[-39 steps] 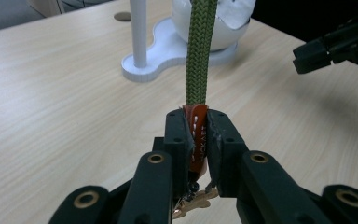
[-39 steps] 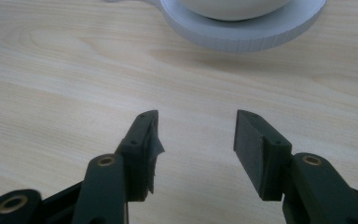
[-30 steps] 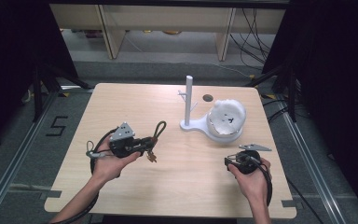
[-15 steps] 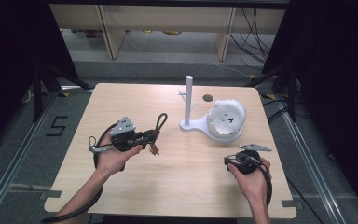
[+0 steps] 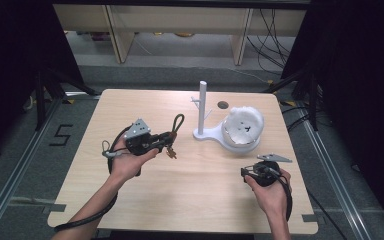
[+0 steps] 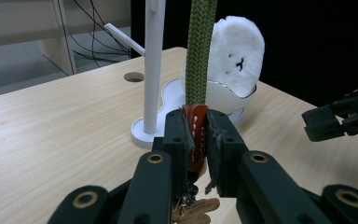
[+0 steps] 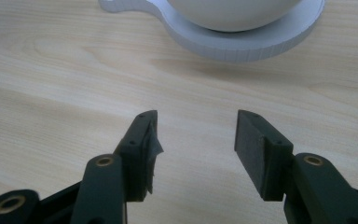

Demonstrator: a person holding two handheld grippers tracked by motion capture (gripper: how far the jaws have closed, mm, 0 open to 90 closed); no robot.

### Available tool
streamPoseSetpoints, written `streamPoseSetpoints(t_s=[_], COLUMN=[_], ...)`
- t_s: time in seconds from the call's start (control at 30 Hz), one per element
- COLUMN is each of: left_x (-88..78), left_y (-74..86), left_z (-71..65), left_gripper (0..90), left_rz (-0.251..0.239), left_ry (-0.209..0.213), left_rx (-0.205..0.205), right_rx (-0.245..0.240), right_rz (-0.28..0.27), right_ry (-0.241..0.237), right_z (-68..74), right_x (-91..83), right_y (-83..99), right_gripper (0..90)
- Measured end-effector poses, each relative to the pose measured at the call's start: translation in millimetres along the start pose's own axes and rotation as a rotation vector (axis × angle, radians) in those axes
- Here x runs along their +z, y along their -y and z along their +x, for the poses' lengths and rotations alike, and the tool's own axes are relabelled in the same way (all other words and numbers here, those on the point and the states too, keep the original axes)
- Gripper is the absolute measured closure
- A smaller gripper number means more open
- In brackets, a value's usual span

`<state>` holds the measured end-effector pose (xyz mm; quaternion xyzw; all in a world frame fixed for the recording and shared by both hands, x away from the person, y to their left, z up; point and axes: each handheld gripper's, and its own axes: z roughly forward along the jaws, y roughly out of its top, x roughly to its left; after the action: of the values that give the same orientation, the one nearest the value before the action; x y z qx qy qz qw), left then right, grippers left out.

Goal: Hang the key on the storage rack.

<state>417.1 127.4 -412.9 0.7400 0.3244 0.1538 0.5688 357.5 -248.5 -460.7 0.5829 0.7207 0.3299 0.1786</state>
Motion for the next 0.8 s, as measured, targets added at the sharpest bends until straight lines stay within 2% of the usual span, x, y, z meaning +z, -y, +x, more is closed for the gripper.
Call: streamPoseSetpoints(t_s=[0.33,0.53,0.7,0.8], left_x=[13.6,22.6,28.9,32.7], left_y=[-10.0,-16.3,-21.9,-24.6], left_z=[3.9,5.7,8.0,9.5], left_gripper=[78.8,78.7,78.7,78.8], left_rz=[-0.008,-0.012,-0.005,-0.005], left_ry=[0.005,0.022,0.014,0.013], left_rx=[-0.012,-0.009,-0.013,-0.016], right_rx=[-0.004,-0.011,-0.006,0.005], right_rz=[-0.011,-0.007,-0.019,-0.003], right_ry=[0.012,0.015,-0.008,0.001], right_z=[-0.4,-1.1,-1.2,0.0], right_x=[0.9,1.1,1.7,0.0], right_y=[0.4,0.9,1.4,1.1], right_gripper=[49.9,49.8,49.8,49.7])
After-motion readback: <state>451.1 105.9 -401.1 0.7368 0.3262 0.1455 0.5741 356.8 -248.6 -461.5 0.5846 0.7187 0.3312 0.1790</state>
